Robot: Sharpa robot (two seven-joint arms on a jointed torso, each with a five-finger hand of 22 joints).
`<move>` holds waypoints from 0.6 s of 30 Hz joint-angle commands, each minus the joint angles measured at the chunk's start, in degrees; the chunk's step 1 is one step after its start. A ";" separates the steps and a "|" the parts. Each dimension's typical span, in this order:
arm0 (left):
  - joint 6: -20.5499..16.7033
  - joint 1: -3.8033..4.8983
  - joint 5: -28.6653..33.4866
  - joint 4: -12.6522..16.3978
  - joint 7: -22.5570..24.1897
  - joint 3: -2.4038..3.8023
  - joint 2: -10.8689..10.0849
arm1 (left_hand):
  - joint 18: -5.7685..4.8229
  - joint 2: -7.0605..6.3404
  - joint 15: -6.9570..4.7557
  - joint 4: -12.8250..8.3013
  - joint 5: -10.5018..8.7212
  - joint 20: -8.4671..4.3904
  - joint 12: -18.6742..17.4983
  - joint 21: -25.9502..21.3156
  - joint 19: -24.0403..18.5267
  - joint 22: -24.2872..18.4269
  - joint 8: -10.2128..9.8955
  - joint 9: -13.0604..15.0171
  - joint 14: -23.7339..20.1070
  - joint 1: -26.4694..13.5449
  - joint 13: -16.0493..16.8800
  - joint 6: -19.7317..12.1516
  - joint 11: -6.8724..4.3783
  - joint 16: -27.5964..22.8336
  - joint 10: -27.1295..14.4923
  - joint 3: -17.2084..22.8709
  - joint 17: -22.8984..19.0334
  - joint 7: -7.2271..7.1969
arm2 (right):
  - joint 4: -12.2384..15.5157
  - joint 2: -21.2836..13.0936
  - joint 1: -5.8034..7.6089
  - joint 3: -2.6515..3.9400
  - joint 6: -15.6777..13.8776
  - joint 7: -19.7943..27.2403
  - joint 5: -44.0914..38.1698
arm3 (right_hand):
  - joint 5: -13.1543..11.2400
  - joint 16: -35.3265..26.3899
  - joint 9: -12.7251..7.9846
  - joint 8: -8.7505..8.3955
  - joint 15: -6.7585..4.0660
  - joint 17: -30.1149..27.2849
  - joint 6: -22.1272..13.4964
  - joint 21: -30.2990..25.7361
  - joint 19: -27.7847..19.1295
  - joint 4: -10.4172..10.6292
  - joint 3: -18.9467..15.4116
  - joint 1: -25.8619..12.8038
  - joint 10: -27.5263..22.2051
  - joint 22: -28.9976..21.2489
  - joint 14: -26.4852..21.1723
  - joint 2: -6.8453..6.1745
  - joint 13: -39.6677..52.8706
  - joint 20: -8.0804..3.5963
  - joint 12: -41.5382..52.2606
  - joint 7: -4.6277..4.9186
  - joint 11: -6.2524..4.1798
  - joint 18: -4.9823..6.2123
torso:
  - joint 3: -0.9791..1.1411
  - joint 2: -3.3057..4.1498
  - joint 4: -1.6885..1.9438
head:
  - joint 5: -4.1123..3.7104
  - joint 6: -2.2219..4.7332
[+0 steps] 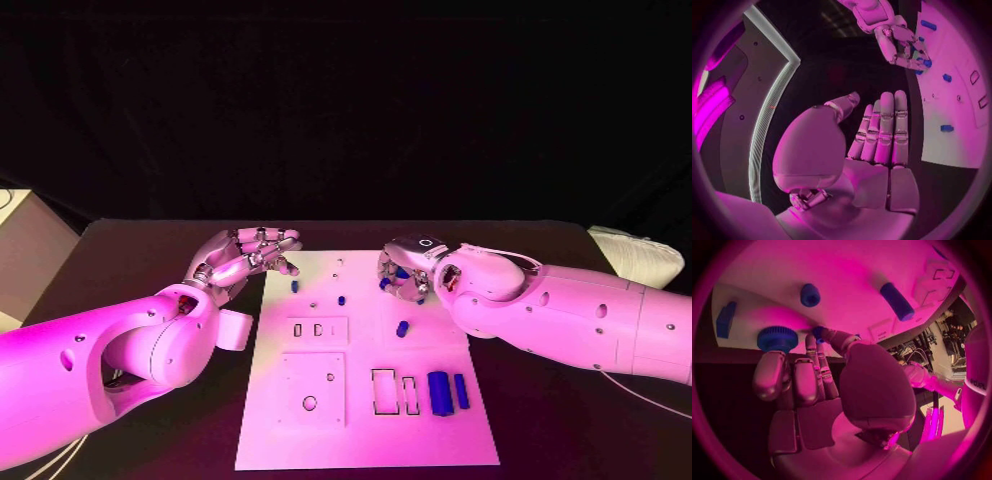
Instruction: Assemble the parts on the task board
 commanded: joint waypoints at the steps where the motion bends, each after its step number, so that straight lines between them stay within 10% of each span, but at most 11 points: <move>1: 1.09 0.12 0.02 0.08 0.18 0.06 0.08 | 0.53 0.08 0.06 -0.11 0.17 -0.12 -0.06 0.30 -0.40 0.05 0.16 0.09 -0.49 -0.52 0.07 -0.15 0.09 0.25 -0.17 0.29 0.07 0.08 | 0.08 0.10 -0.11 -0.09 0.23 -0.61 -0.81 | -1.18 0.44 0.83 0.69 -0.31 0.02 0.67 0.52 0.32 -0.16 0.86 0.52 0.81 0.63 1.72 1.27 0.24 -0.22 0.09 -0.29 -0.31 -0.77 | -0.02 0.08 -0.01 | -0.03 -0.03; 18: 1.09 0.13 0.14 -0.39 0.18 0.07 0.04 | 0.55 0.22 0.05 -0.19 0.16 -0.12 -0.03 0.60 -0.51 0.28 0.19 0.12 -0.53 -0.43 0.07 -0.11 0.07 0.47 -0.14 0.43 0.01 0.07 | 1.69 -0.08 -0.15 -0.05 -12.01 -5.59 -1.23 | 0.27 1.10 3.31 2.53 -0.88 0.07 1.58 3.04 1.03 -1.48 1.67 1.50 2.68 4.09 1.66 2.50 1.04 -0.78 0.04 -0.85 -0.96 -1.30 | -0.01 0.21 0.04 | 0.02 0.31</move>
